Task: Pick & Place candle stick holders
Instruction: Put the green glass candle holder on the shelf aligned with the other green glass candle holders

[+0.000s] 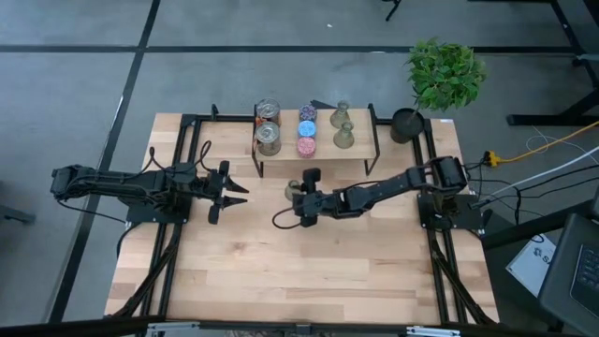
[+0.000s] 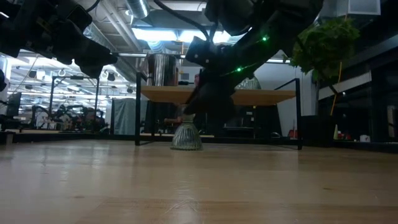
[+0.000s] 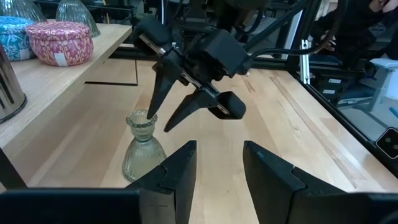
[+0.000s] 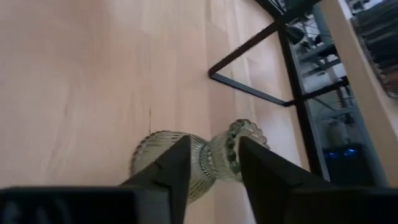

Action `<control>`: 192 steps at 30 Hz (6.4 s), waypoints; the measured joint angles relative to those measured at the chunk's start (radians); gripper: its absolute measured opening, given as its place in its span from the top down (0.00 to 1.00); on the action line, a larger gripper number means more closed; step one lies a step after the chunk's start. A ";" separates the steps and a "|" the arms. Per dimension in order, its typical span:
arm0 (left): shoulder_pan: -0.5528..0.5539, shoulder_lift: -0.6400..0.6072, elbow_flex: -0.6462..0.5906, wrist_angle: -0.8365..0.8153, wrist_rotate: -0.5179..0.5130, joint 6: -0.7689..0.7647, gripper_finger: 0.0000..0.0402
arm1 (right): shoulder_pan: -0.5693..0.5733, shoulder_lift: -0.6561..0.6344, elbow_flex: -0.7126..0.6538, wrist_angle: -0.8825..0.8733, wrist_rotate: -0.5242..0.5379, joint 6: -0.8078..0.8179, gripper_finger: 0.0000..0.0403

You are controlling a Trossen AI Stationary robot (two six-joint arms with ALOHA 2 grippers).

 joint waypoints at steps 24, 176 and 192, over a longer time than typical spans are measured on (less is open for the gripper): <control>0.000 0.000 0.000 0.000 0.000 0.000 0.68 | 0.102 -0.159 -0.004 -0.299 -0.099 0.089 0.95; 0.000 0.001 0.000 0.000 0.000 0.000 0.68 | -0.095 -0.657 0.229 -1.063 -0.120 0.367 0.96; 0.000 0.001 0.000 0.000 0.000 0.000 0.68 | -0.261 -0.590 0.239 -1.153 -0.170 0.352 0.96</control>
